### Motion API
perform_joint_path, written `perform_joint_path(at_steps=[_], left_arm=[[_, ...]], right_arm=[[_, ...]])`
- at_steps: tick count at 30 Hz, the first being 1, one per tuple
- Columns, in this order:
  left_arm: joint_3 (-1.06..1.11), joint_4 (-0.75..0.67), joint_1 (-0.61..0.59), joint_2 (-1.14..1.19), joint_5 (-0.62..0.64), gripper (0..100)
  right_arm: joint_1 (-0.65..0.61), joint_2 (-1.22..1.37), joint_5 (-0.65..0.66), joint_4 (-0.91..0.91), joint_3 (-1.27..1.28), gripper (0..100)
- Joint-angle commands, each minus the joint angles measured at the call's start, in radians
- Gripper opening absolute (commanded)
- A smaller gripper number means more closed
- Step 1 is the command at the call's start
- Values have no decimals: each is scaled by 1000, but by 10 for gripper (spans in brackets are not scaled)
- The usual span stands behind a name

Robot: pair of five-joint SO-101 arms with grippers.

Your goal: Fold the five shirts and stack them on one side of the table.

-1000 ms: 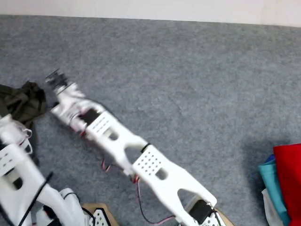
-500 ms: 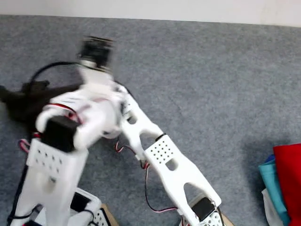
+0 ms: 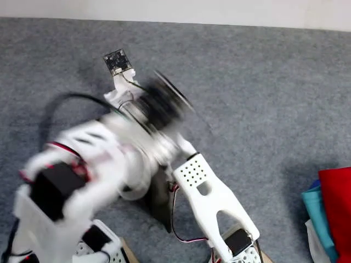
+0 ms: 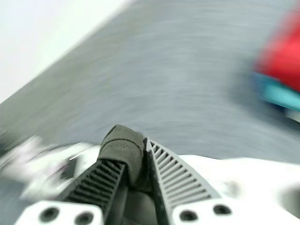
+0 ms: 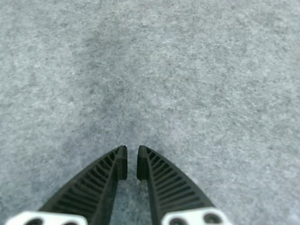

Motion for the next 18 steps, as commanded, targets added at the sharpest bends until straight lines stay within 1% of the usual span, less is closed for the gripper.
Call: perform_joint_path(at_steps=[1, 3, 5, 7, 9, 13, 15, 18], left_arm=[[-33, -54, -556, -2, -8, 7], [-30, -117, -788, -2, -3, 7], [-30, -163, -972, -2, -3, 7], [-25, -181, -1087, -1, -9, 7], [12, -187, -1141, -5, -48, 7], [150, -183, -1145, -8, -189, 7], [239, -192, -1147, -4, -227, 7], [378, -275, -1159, -8, -238, 7]], right_arm=[[13, -28, -9, 4, -51, 52], [13, -28, -9, 4, -51, 52], [15, -28, -9, 4, -51, 52], [15, -28, -9, 4, -53, 52], [8, -33, -9, 5, -53, 52], [-24, -41, -9, 22, -88, 53], [-50, -50, -9, 116, -147, 53], [-102, -61, -9, 328, -277, 53]])
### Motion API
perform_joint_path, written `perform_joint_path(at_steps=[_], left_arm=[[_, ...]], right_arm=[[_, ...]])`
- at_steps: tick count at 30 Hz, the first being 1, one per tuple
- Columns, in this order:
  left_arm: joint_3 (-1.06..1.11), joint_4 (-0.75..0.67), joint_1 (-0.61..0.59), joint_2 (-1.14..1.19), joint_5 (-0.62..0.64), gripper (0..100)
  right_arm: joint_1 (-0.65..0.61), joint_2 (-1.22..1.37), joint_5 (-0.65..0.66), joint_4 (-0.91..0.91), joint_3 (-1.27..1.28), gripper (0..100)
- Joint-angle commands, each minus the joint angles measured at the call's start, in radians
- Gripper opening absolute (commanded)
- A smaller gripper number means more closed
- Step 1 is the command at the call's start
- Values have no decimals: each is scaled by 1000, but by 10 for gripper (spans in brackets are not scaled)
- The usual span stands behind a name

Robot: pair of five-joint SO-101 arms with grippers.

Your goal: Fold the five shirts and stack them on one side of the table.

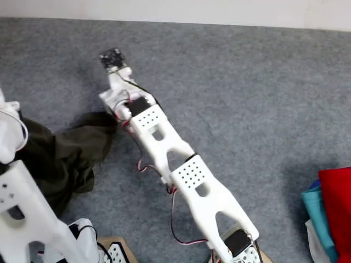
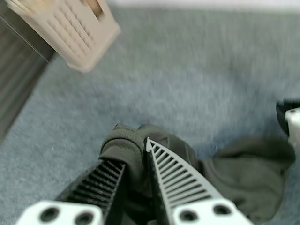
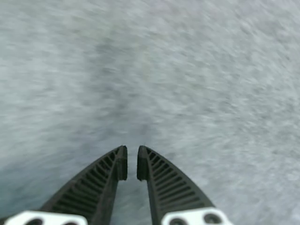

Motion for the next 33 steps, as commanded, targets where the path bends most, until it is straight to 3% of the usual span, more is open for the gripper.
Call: perform_joint_path(at_steps=[1, 8, 14, 22, 27, 33], left_arm=[[130, -106, -44, -8, -20, 7], [251, -215, -133, -10, -18, 7], [332, -304, -188, -10, -18, 7], [498, -485, -220, -10, -18, 7], [567, -523, -220, -10, -18, 7], [593, -542, -219, -10, -18, 7]], right_arm=[[-71, -61, -8, 237, -188, 53], [-117, -59, -3, 490, -269, 64], [-157, -68, -8, 648, -280, 275], [-223, -189, -8, 762, -289, 279], [-260, -234, -8, 872, -289, 279], [-228, -143, -2, 820, -289, 279]])
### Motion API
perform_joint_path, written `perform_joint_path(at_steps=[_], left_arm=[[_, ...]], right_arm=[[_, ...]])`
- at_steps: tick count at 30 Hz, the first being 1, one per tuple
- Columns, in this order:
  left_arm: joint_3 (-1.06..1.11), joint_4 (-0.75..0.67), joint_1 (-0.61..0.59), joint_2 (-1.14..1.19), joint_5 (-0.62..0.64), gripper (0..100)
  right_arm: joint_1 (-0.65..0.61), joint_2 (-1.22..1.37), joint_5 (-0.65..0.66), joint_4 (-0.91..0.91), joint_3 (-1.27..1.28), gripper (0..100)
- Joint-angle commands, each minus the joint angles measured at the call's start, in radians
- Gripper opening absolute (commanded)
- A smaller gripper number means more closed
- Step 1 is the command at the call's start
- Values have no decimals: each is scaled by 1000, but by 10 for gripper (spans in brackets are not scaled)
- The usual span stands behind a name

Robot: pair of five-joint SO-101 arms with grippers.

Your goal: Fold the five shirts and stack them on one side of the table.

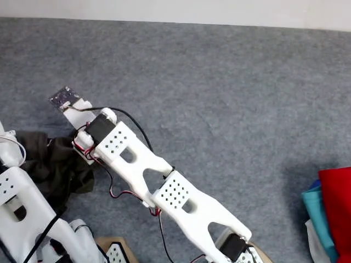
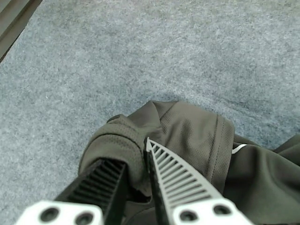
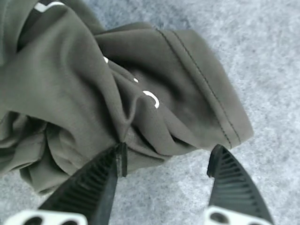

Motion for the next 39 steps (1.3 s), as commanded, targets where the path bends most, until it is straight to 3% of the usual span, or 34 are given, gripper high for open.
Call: perform_joint_path(at_steps=[1, 9, 15, 19, 33, 39], left_arm=[[-4, -18, -8, -12, -6, 7], [2, -18, -4, -12, -6, 7], [25, -43, -1, -10, 41, 7], [28, -115, 1, -10, 169, 7], [179, -494, 128, -10, 810, 8], [183, -597, 174, -4, 902, 8]], right_arm=[[42, 22, 0, -51, -111, 279], [101, 151, 0, -176, -113, 263], [153, 102, 0, -176, -116, 23], [260, 16, -5, -170, -116, 12], [716, -266, -8, -157, -116, 6], [831, -407, -8, -84, -116, 6]])
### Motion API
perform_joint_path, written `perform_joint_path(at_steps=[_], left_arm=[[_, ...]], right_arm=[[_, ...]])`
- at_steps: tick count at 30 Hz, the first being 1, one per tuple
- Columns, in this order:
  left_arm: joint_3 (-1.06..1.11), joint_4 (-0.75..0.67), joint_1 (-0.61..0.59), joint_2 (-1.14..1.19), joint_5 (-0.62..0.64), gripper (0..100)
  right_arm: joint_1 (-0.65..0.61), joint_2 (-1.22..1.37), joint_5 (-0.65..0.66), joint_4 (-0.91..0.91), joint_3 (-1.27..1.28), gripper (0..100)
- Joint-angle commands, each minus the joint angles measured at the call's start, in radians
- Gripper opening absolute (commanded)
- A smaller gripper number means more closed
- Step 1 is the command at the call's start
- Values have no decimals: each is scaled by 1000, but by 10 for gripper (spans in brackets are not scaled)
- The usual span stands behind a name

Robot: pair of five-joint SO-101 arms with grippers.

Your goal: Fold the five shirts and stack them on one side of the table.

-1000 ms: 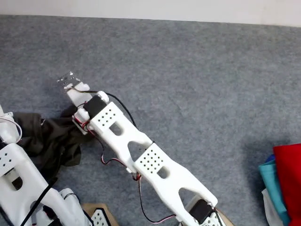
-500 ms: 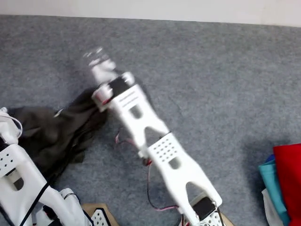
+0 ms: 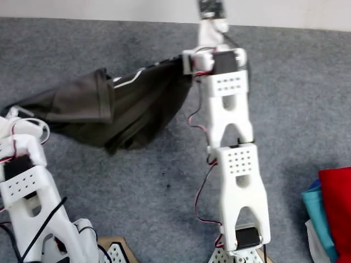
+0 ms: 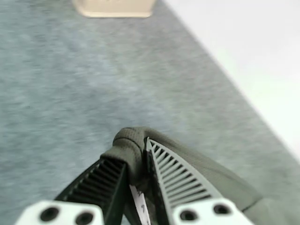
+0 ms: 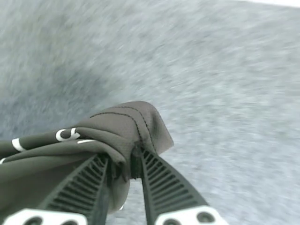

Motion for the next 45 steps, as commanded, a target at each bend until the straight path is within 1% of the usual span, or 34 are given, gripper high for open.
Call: perform_joint_path(at_steps=[1, 4, 7, 9, 13, 16, 19, 22, 28, 32, 35, 37, 39, 41, 42, 45], left_arm=[[4, -94, 8, -4, 25, 8], [33, -117, 33, -10, 5, 8], [65, -115, 70, -4, -107, 8], [101, -117, 97, -10, -150, 8], [128, -117, 124, -8, -152, 8], [128, -117, 150, -4, -157, 18], [128, -101, 159, -4, -158, 95], [120, -43, 159, -4, -157, 155], [119, -31, 157, -4, -157, 157], [119, -21, 154, -4, -157, 157], [97, 12, 148, -4, -158, 157], [71, 38, 108, -4, -155, 157], [45, 44, 74, -4, -152, 157], [33, 41, 65, -4, -150, 157], [33, 40, 67, -10, -140, 157], [19, 40, 62, -10, -25, 157]], right_arm=[[90, -165, -8, 45, -108, 6], [110, -237, -8, 111, -108, 6], [116, -282, -8, 137, -99, 6], [140, -288, -9, 137, -97, 6], [165, -283, -9, 137, -71, 6], [151, -295, -8, 137, 110, 6], [105, -325, -2, 137, 321, 6], [93, -417, 0, 137, 533, 6], [93, -690, 2, 124, 975, 6], [97, -789, 2, 65, 1191, 6], [94, -825, 2, 36, 1314, 6], [93, -852, 2, 39, 1369, 6], [93, -900, 2, 28, 1394, 6], [79, -963, 2, -19, 1394, 6], [71, -1003, 2, -44, 1397, 6], [48, -1127, -6, -107, 1405, 6]])
